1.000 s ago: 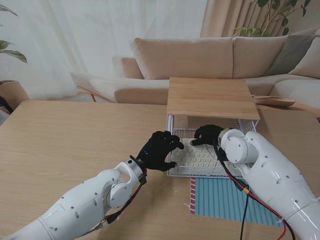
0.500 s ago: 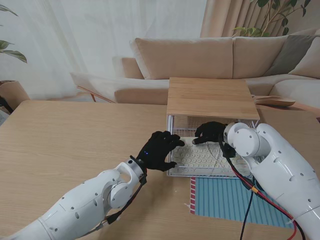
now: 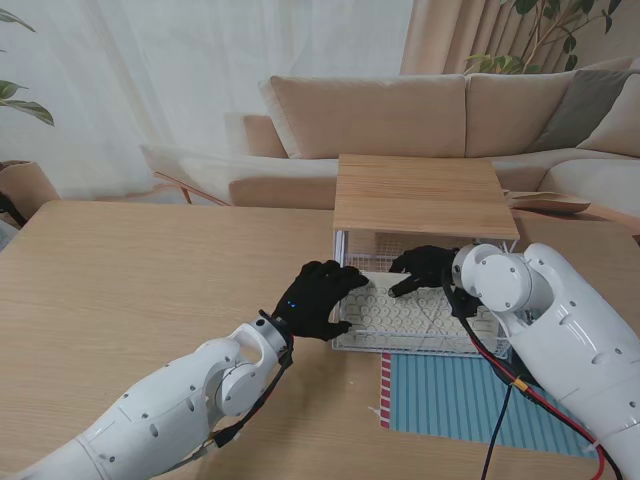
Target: Unroll the mouse pad and set up the keyboard and mouse from the tabletop organizer
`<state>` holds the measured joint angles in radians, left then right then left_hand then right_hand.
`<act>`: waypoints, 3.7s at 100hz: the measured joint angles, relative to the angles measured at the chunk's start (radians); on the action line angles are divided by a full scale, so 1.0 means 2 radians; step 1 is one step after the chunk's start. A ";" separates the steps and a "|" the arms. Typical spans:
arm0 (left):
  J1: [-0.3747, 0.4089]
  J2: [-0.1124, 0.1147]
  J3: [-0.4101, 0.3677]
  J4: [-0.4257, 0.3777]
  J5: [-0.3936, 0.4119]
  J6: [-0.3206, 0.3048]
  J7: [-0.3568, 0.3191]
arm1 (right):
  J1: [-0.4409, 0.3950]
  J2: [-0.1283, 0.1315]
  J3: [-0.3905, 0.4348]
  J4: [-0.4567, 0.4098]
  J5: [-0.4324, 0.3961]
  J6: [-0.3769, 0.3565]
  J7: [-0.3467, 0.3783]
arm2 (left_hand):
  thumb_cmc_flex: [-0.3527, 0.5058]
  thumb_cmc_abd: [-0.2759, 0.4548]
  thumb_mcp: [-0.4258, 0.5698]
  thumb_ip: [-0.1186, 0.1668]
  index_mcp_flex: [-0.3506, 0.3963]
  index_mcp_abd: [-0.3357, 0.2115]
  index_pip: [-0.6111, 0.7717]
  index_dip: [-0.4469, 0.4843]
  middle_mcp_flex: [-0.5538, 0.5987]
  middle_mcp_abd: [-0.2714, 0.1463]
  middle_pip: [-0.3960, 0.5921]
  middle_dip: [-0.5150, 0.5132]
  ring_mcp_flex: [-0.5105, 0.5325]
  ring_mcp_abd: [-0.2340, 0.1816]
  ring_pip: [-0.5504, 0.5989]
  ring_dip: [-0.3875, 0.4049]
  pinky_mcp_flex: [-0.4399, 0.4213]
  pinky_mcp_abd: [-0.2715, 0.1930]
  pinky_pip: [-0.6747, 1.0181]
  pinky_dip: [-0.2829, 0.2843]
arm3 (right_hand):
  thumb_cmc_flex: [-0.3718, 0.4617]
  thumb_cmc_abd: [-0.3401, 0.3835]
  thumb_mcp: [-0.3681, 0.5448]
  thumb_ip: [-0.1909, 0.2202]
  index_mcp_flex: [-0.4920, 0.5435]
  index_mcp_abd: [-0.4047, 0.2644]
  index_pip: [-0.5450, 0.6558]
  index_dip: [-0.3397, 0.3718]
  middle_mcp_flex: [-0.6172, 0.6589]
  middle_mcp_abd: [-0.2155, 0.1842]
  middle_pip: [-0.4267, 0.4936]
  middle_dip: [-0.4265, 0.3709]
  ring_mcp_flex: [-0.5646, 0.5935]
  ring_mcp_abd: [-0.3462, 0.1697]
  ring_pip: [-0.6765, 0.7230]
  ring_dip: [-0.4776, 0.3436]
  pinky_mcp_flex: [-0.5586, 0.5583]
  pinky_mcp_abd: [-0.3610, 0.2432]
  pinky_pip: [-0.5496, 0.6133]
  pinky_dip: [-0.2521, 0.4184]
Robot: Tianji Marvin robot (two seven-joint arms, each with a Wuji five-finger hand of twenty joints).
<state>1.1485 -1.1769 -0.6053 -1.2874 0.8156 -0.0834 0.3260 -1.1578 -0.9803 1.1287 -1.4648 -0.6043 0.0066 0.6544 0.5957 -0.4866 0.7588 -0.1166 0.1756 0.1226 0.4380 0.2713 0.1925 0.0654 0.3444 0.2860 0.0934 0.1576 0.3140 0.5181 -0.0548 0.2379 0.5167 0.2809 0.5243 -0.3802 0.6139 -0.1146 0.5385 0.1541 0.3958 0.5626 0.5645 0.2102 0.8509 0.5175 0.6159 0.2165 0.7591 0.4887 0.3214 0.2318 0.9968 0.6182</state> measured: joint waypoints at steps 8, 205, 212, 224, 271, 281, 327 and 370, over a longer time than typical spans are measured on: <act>0.000 0.000 0.000 0.000 0.000 0.001 0.001 | 0.002 0.001 -0.002 0.000 -0.008 -0.009 0.002 | 0.000 0.000 0.001 0.000 0.000 0.000 -0.022 -0.011 0.001 0.001 -0.013 -0.001 0.000 0.000 -0.008 0.000 0.000 0.000 0.000 0.000 | 0.013 -0.013 0.013 0.000 -0.001 0.000 0.000 0.000 0.000 0.000 0.009 0.004 0.009 -0.001 0.001 -0.001 0.009 -0.001 0.003 -0.001; 0.049 0.004 -0.082 -0.033 -0.012 0.007 0.003 | -0.032 -0.018 0.006 0.038 -0.056 -0.089 -0.146 | -0.004 0.003 -0.019 -0.001 0.000 0.004 -0.150 -0.078 -0.023 0.016 -0.136 0.073 -0.006 0.000 -0.087 0.019 0.000 0.001 -0.018 -0.011 | 0.087 -0.179 0.098 -0.059 0.097 -0.042 0.251 0.012 0.163 -0.011 0.087 0.105 0.179 -0.013 0.099 0.031 0.185 0.023 0.162 0.056; 0.050 0.004 -0.088 -0.033 -0.018 0.005 0.004 | -0.039 -0.018 0.011 0.032 -0.058 -0.092 -0.149 | -0.004 0.009 -0.016 0.000 0.000 0.006 -0.149 -0.078 -0.023 0.017 -0.136 0.073 -0.006 0.000 -0.090 0.019 0.000 0.001 -0.018 -0.011 | 0.087 -0.179 0.101 -0.059 0.097 -0.042 0.255 0.012 0.163 -0.010 0.087 0.107 0.179 -0.012 0.102 0.031 0.187 0.023 0.165 0.064; 0.054 0.004 -0.094 -0.034 -0.027 0.004 0.008 | -0.047 -0.018 0.019 0.023 -0.070 -0.097 -0.152 | -0.004 0.009 -0.016 0.000 0.000 0.007 -0.143 -0.075 -0.023 0.021 -0.136 0.073 -0.006 0.000 -0.090 0.019 0.000 0.001 -0.018 -0.011 | 0.087 -0.179 0.101 -0.059 0.097 -0.042 0.256 0.012 0.168 -0.009 0.087 0.109 0.179 -0.011 0.105 0.032 0.188 0.023 0.166 0.069; 0.062 0.001 -0.103 -0.034 -0.044 -0.006 0.018 | -0.076 -0.021 0.056 -0.005 -0.103 -0.131 -0.188 | -0.004 0.014 -0.016 0.000 0.000 0.021 -0.112 -0.059 -0.022 0.027 -0.124 0.060 -0.006 0.000 -0.090 0.019 0.000 0.001 -0.018 -0.011 | 0.099 -0.179 0.108 -0.064 0.104 -0.027 0.259 0.013 0.174 -0.004 0.094 0.111 0.192 -0.011 0.147 0.049 0.191 0.029 0.180 0.087; 0.065 -0.001 -0.108 -0.034 -0.052 -0.004 0.020 | -0.081 -0.021 0.062 -0.013 -0.104 -0.136 -0.190 | -0.004 0.019 -0.016 0.000 0.000 0.024 -0.111 -0.058 -0.021 0.027 -0.117 0.052 -0.006 0.000 -0.086 0.019 0.000 0.002 -0.018 -0.011 | 0.101 -0.184 0.108 -0.064 0.108 -0.026 0.259 0.013 0.174 -0.004 0.095 0.112 0.192 -0.010 0.148 0.052 0.191 0.029 0.180 0.090; 0.086 -0.010 -0.140 -0.066 -0.120 0.007 0.001 | -0.097 -0.023 0.089 -0.036 -0.108 -0.163 -0.211 | -0.004 0.019 -0.016 0.000 0.000 0.036 -0.048 -0.026 0.000 0.035 -0.053 -0.007 -0.006 0.000 -0.049 -0.006 -0.001 0.008 0.026 0.011 | 0.103 -0.196 0.115 -0.064 0.119 -0.023 0.254 0.013 0.179 0.002 0.095 0.112 0.196 -0.006 0.166 0.061 0.192 0.031 0.180 0.097; 0.084 -0.014 -0.143 -0.074 -0.193 -0.004 -0.021 | -0.113 -0.023 0.118 -0.062 -0.111 -0.187 -0.217 | -0.016 -0.009 -0.014 0.000 0.000 0.037 -0.038 -0.022 0.004 0.036 -0.034 -0.013 -0.006 0.007 -0.033 -0.018 -0.002 0.015 0.044 0.015 | 0.103 -0.197 0.115 -0.064 0.121 -0.023 0.253 0.013 0.179 0.002 0.095 0.112 0.196 -0.005 0.169 0.064 0.192 0.034 0.180 0.101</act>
<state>1.3161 -1.2046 -0.8916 -1.4357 0.4288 -0.0912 0.2845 -1.3837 -1.0267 1.3638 -1.5880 -0.8254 -0.3678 0.2206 0.5636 -0.5052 0.7302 -0.1168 0.1756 0.1970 0.3624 0.2269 0.2000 0.1371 0.2756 0.2603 0.0821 0.1707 0.2473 0.4821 -0.0587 0.2677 0.6054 0.3100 0.7303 -0.7744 0.8439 -0.2423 0.7804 0.1081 0.9022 0.5893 0.9227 0.2147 1.0410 0.7406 1.0088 0.2058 1.0973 0.6177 0.7054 0.3002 1.3571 0.8205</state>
